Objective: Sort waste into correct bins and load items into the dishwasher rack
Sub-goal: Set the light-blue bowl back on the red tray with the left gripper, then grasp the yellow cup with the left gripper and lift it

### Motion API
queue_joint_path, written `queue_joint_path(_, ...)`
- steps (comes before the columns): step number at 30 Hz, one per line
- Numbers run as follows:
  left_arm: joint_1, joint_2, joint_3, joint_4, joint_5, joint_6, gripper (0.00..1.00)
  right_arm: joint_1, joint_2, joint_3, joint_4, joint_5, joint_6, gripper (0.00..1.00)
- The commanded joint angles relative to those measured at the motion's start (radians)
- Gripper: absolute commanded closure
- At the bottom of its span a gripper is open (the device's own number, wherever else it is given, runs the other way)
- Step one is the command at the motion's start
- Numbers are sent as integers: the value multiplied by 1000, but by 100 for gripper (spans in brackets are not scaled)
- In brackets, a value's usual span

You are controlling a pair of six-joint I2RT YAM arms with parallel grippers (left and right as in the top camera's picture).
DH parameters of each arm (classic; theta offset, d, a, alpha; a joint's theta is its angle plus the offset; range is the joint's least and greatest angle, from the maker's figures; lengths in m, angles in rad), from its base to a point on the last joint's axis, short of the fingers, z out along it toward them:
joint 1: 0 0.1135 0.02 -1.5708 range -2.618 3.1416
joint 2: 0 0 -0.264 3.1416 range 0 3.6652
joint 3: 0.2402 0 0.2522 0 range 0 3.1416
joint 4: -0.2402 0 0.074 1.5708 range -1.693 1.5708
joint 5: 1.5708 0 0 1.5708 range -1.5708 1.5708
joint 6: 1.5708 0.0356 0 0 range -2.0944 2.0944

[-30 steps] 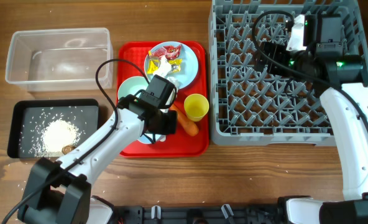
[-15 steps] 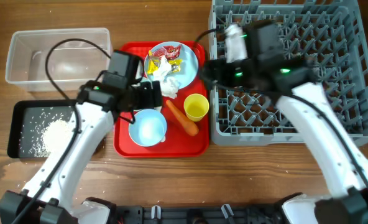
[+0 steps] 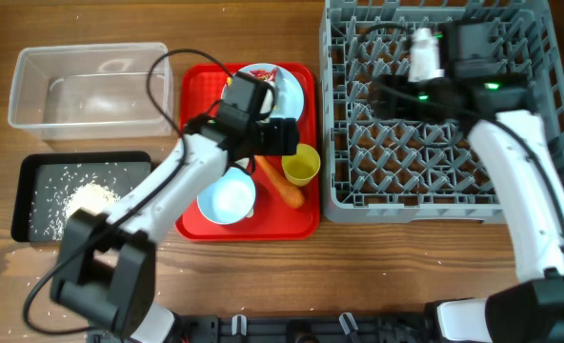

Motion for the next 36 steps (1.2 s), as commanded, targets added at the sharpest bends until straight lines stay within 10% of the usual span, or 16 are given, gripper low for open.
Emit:
queue_joint_path(1,-50,34,38,20,-8,10,18,-60,-31,22,-29,2,-10,19)
queue_joint_path(13,-36,109,36,-59,-81,-34,96,-61,-30,22,-39,2,-2,16)
queue_joint_path(17,69,60,37,-60,126,-51,96,-61,-30,22,-37,-53,-3,16)
queue_joint_path(24,487,-19,37,205,1231,-81,96,-5,12,14,265,-868,-88,10)
queue_joint_path(36,469,-20,37,378,1369,-121,96,311,217,14,739,-990,122,7)
